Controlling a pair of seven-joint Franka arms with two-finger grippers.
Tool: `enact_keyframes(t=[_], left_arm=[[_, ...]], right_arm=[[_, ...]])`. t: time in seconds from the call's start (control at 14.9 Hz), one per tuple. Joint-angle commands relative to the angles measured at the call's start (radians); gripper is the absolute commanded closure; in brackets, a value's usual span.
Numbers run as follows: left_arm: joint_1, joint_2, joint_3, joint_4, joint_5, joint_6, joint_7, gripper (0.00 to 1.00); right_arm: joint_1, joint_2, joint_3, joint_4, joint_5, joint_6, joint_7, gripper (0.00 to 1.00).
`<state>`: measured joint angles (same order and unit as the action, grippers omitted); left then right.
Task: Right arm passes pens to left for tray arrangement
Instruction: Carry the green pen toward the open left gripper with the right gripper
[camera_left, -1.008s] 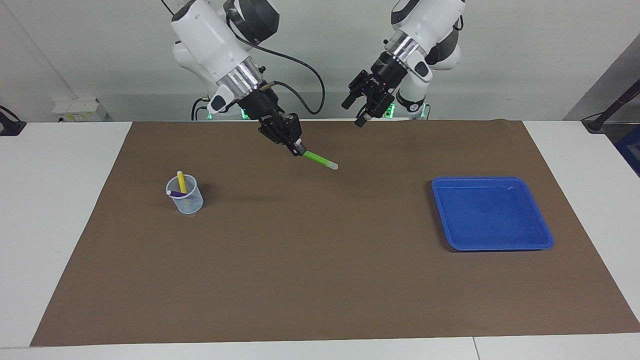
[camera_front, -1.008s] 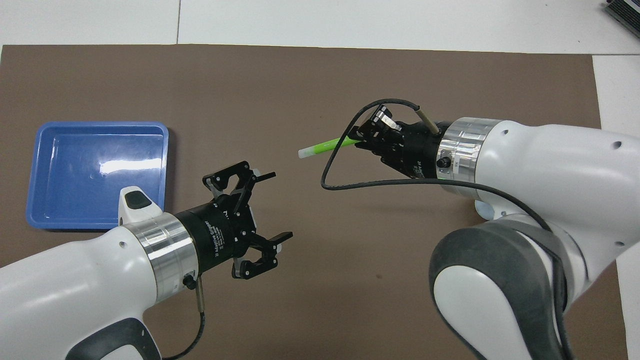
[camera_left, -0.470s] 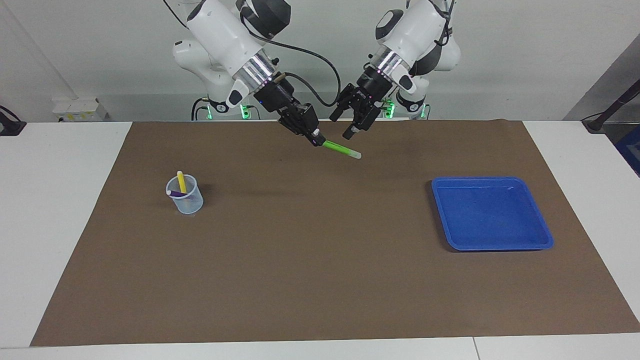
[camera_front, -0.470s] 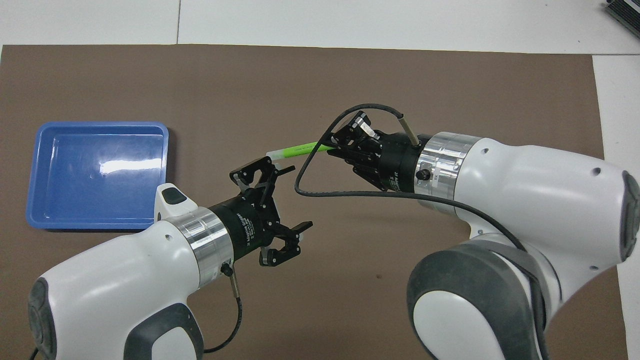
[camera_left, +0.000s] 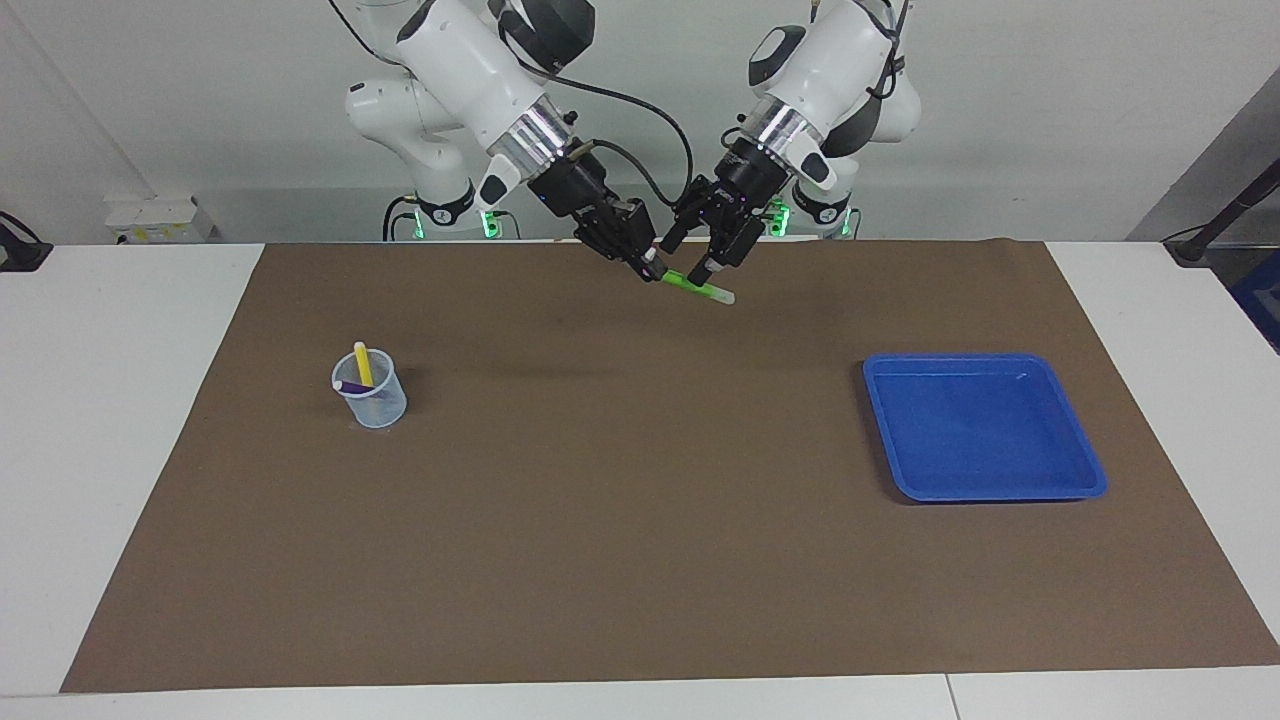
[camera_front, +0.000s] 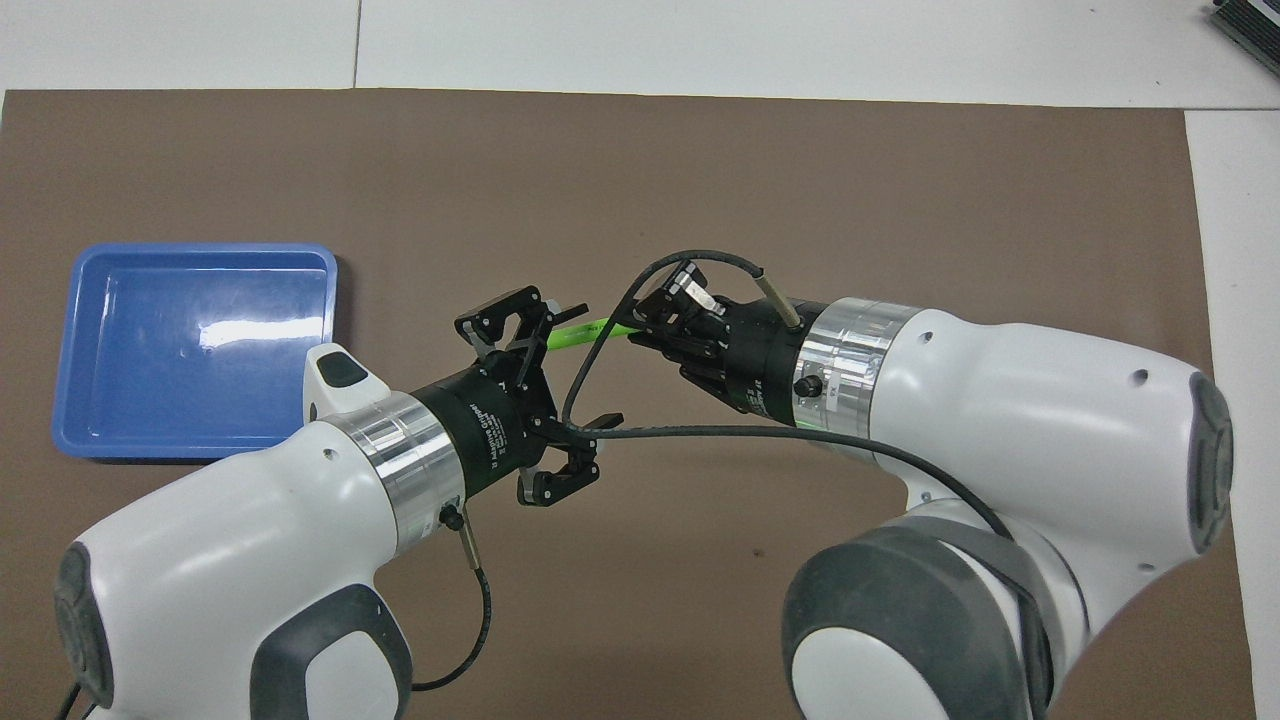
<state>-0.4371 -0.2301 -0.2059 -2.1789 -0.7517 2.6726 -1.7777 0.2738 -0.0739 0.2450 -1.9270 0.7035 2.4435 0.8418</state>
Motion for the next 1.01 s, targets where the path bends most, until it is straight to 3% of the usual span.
enact_keyframes(t=[0.0,0.27,0.54,0.81,0.94], left_arm=[[0.011,0.020,0.005,0.021,-0.008,0.010,0.072,0.08],[0.031,0.032,0.008,0.036,-0.006,-0.026,0.132,0.09],[0.080,0.031,0.031,0.091,-0.002,-0.192,0.182,0.09],[0.081,0.031,0.031,0.091,0.000,-0.192,0.201,0.23],[0.081,0.031,0.031,0.090,0.000,-0.186,0.204,0.23]], right_arm=[[0.011,-0.043,0.002,-0.046,0.040,0.003,0.013,1.00],[0.013,-0.041,0.002,-0.046,0.047,0.006,0.010,1.00],[0.013,-0.041,0.002,-0.044,0.071,0.009,-0.003,1.00],[0.013,-0.040,0.002,-0.043,0.071,0.011,-0.004,1.00],[0.013,-0.040,0.002,-0.043,0.071,0.009,-0.006,1.00]])
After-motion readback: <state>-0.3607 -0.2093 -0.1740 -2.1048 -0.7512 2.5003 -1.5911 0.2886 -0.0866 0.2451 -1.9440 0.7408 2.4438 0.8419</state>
